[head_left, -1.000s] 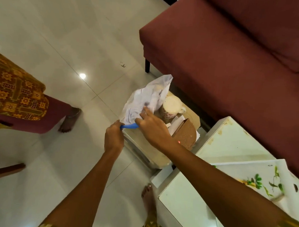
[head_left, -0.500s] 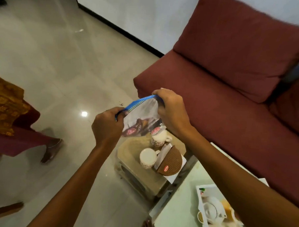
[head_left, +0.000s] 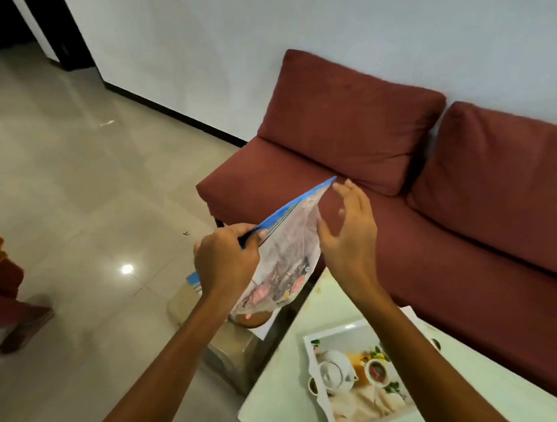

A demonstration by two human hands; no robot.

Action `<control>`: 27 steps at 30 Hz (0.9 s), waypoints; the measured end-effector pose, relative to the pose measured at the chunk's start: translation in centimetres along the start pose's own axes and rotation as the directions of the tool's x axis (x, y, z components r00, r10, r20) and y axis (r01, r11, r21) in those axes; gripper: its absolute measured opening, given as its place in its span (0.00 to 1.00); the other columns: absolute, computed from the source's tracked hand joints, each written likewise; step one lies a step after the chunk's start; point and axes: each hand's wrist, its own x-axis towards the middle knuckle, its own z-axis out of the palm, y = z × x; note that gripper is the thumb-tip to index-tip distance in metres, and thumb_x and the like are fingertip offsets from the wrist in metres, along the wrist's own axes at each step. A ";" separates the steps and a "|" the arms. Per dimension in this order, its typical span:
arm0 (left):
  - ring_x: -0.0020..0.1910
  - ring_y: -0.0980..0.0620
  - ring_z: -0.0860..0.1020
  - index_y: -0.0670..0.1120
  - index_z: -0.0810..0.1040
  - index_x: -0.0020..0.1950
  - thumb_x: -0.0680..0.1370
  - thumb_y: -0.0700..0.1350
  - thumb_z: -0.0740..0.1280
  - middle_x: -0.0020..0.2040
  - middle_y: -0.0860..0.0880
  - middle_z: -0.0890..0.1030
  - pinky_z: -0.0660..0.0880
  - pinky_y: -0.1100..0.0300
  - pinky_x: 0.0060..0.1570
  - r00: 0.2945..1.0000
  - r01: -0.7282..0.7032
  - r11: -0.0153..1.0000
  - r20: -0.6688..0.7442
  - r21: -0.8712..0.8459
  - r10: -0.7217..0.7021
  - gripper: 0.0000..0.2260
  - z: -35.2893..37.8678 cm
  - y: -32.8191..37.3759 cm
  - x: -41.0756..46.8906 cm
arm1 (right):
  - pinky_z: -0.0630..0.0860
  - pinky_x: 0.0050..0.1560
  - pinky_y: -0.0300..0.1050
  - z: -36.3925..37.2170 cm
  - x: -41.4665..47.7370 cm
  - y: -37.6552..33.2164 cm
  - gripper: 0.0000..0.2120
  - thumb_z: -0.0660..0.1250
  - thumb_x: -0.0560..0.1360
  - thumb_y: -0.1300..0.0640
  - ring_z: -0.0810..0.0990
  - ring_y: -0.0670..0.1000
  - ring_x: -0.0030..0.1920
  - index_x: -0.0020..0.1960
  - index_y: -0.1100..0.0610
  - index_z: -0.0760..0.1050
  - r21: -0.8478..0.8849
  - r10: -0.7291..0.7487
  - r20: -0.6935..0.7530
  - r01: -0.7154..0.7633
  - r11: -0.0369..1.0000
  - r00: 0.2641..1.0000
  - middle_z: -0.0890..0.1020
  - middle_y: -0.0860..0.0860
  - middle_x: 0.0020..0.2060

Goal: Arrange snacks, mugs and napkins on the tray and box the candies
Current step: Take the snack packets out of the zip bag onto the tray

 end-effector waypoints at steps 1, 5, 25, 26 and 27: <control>0.37 0.42 0.80 0.44 0.83 0.47 0.73 0.48 0.69 0.38 0.43 0.84 0.76 0.50 0.42 1.000 0.006 1.000 0.019 -0.018 -0.006 0.09 0.5 1.2 -1.3 | 0.74 0.59 0.42 -1.6 -1.3 0.6 0.20 0.69 0.71 0.66 0.74 0.50 0.58 0.62 0.60 0.72 0.007 0.012 -0.001 -0.012 1.000 1.000 0.73 0.56 0.62; 0.33 0.49 0.78 0.44 0.84 0.45 0.71 0.48 0.71 0.34 0.47 0.83 0.72 0.60 0.35 0.989 0.119 0.986 0.096 -0.118 -0.108 0.09 2.1 5.6 -7.1 | 0.72 0.38 0.25 -7.2 -6.7 3.1 0.07 0.71 0.70 0.61 0.76 0.44 0.40 0.48 0.57 0.77 0.078 0.124 0.168 -0.139 0.987 0.978 0.79 0.51 0.45; 0.34 0.52 0.82 0.40 0.82 0.43 0.68 0.39 0.73 0.36 0.46 0.83 0.78 0.67 0.30 0.741 0.602 0.671 0.615 -0.433 -0.268 0.06 6.6 21.5 -26.5 | 0.80 0.54 0.49 -28.5 -20.0 5.2 0.22 0.71 0.70 0.51 0.80 0.50 0.54 0.63 0.54 0.74 0.177 0.351 0.296 -0.412 0.894 0.888 0.80 0.50 0.57; 0.35 0.51 0.82 0.40 0.82 0.42 0.67 0.40 0.74 0.37 0.46 0.83 0.78 0.66 0.31 0.733 0.609 0.668 0.626 -0.428 -0.266 0.06 6.6 21.8 -27.0 | 0.80 0.53 0.49 -28.9 -20.4 5.1 0.23 0.72 0.70 0.51 0.80 0.49 0.54 0.63 0.54 0.74 0.178 0.366 0.290 -0.425 0.887 0.884 0.80 0.50 0.57; 0.36 0.50 0.82 0.41 0.81 0.41 0.66 0.40 0.75 0.37 0.45 0.83 0.79 0.65 0.32 0.725 0.615 0.665 0.637 -0.424 -0.264 0.06 6.6 22.0 -27.3 | 0.80 0.52 0.47 -29.3 -20.7 5.1 0.22 0.72 0.70 0.51 0.80 0.49 0.53 0.62 0.53 0.74 0.181 0.374 0.283 -0.432 0.883 0.883 0.80 0.49 0.57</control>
